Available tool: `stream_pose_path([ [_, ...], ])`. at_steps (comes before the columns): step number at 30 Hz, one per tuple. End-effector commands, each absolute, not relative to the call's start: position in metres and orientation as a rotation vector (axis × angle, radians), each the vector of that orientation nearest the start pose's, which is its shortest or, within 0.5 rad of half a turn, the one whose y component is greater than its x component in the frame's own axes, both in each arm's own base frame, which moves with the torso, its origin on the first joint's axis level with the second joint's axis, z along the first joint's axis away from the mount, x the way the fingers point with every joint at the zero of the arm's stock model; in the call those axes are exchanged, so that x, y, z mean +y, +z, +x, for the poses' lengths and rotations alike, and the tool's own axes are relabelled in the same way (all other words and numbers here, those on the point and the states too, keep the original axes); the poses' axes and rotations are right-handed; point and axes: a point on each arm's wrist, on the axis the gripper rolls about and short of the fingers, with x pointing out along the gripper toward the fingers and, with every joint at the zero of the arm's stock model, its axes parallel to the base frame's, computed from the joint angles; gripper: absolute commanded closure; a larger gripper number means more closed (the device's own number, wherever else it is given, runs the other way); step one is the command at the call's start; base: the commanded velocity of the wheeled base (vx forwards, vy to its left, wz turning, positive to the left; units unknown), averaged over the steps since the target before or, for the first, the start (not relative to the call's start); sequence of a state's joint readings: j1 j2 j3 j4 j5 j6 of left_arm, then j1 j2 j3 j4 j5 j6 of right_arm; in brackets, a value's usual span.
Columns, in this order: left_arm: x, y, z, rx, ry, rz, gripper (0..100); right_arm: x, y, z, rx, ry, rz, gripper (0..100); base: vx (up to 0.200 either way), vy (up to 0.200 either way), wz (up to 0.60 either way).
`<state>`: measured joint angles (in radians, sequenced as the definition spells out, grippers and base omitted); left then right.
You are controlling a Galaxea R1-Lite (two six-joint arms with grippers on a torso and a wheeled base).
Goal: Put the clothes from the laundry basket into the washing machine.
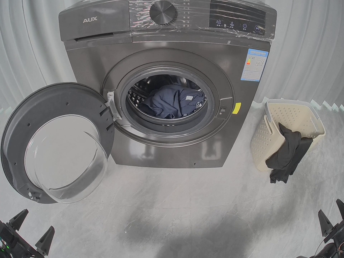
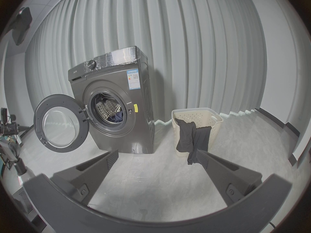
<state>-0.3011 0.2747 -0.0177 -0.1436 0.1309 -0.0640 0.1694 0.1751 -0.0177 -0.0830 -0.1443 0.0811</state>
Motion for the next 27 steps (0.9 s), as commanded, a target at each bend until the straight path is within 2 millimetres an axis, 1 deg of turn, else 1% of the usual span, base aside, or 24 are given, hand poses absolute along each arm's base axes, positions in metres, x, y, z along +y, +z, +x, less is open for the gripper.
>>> stream_pose_path([
  [1,0.0053,0.0848,-0.0147,0.023,-0.093,-0.103,0,-0.0050,0.0830,-0.0152,0.034,0.009,0.089,0,-0.200,0.000,0.00],
  [2,0.0054,0.0848,-0.0147,0.023,-0.086,-0.105,0,-0.0052,0.0831,-0.0150,0.035,-0.002,0.086,0,-0.200,0.000,0.00],
  [5,0.0050,0.0845,-0.0147,0.024,-0.051,-0.055,0,-0.0054,0.0831,-0.0151,0.035,-0.015,0.046,0,0.000,0.000,0.00],
  [7,0.0038,0.0845,-0.0154,0.019,0.023,-0.029,0,-0.0054,0.0829,-0.0152,0.036,-0.057,0.029,0,0.000,0.000,0.00],
  [8,0.0038,0.0845,-0.0154,0.019,0.023,-0.029,0,-0.0054,0.0829,-0.0152,0.036,-0.057,0.029,0,0.000,0.000,0.00],
  [9,0.0023,0.0839,-0.0175,-0.003,0.067,-0.032,0,-0.0050,0.0827,-0.0160,0.031,-0.111,0.016,0,0.000,0.000,0.00],
  [10,0.0013,0.0835,-0.0199,-0.033,0.050,-0.032,0,-0.0039,0.0822,-0.0182,0.011,-0.132,-0.010,0,0.000,0.000,0.00],
  [11,-0.0002,0.0826,-0.0229,-0.067,-0.001,-0.038,0,-0.0021,0.0815,-0.0222,-0.035,-0.114,-0.032,0,0.000,0.000,0.00],
  [13,-0.0022,0.0825,-0.0231,-0.068,-0.092,-0.027,0,-0.0008,0.0809,-0.0228,-0.049,-0.053,-0.047,0,0.000,0.000,0.00],
  [16,-0.0018,0.0827,-0.0232,-0.066,-0.076,-0.037,0,-0.0008,0.0805,-0.0219,-0.033,-0.043,-0.032,0,0.000,0.000,0.00],
  [19,-0.0013,0.0818,-0.0233,-0.053,-0.058,-0.035,0,-0.0005,0.0782,-0.0221,-0.016,-0.029,0.026,0,0.000,0.000,0.00],
  [21,-0.0014,0.0815,-0.0232,-0.053,-0.064,-0.031,0,0.0004,0.0748,-0.0225,0.026,0.014,0.008,0,0.000,0.000,0.00],
  [23,-0.0015,0.0817,-0.0232,-0.054,-0.068,-0.030,0,0.0011,0.0751,-0.0227,0.027,0.046,-0.009,0,0.000,0.000,0.00],
  [27,-0.0028,0.0821,-0.0234,-0.057,-0.124,-0.039,0,0.0010,0.0754,-0.0225,0.020,0.042,-0.010,0,0.000,0.000,0.00],
])
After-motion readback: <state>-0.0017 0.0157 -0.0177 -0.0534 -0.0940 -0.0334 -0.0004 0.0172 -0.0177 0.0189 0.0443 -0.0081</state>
